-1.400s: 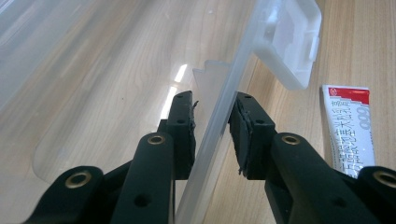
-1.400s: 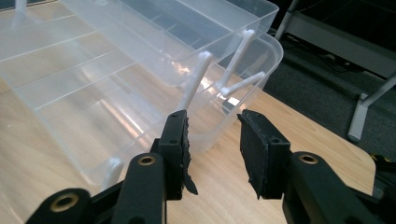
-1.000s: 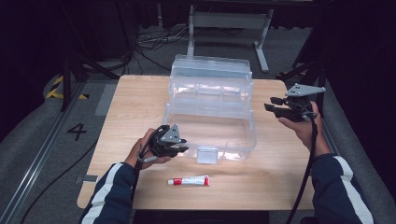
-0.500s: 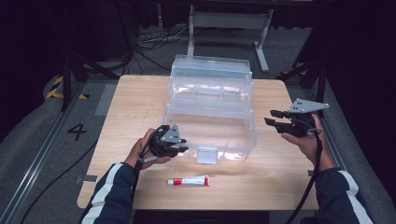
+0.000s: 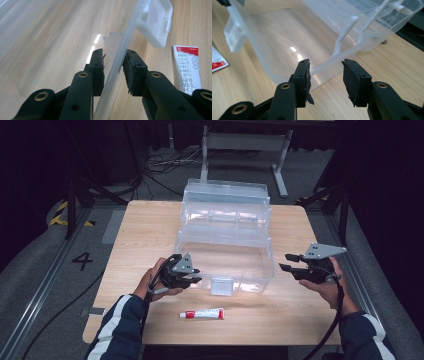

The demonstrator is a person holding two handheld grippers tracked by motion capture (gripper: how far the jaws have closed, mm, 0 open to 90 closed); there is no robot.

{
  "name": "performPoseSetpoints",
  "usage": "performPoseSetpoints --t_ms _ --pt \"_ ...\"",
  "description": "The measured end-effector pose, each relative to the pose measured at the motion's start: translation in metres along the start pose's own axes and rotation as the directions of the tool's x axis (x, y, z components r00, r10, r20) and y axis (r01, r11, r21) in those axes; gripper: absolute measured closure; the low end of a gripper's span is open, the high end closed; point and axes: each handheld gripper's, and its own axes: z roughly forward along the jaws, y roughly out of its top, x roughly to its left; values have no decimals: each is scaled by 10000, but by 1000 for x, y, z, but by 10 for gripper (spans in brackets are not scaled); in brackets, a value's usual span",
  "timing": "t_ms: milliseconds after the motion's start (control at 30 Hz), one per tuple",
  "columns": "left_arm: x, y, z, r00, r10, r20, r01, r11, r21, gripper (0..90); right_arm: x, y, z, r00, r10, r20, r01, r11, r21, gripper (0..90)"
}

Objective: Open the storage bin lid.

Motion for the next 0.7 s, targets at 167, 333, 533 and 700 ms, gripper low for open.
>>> performPoseSetpoints --t_ms 167,333,533,700 --pt "0 0 0 10000 -29 25 29 10000 19 706 10 -7 2 9992 -103 -375 109 9998 163 571" --pt "0 0 0 10000 -26 25 26 10000 13 706 16 -12 4 9982 -204 -565 224 9992 336 570" --pt "0 0 0 10000 -65 32 65 10000 5 705 27 -21 5 9952 -307 -928 362 9976 583 568" --pt "0 0 0 9999 -107 48 107 9999 21 705 39 -26 9 9899 -455 -1341 565 9952 796 568"
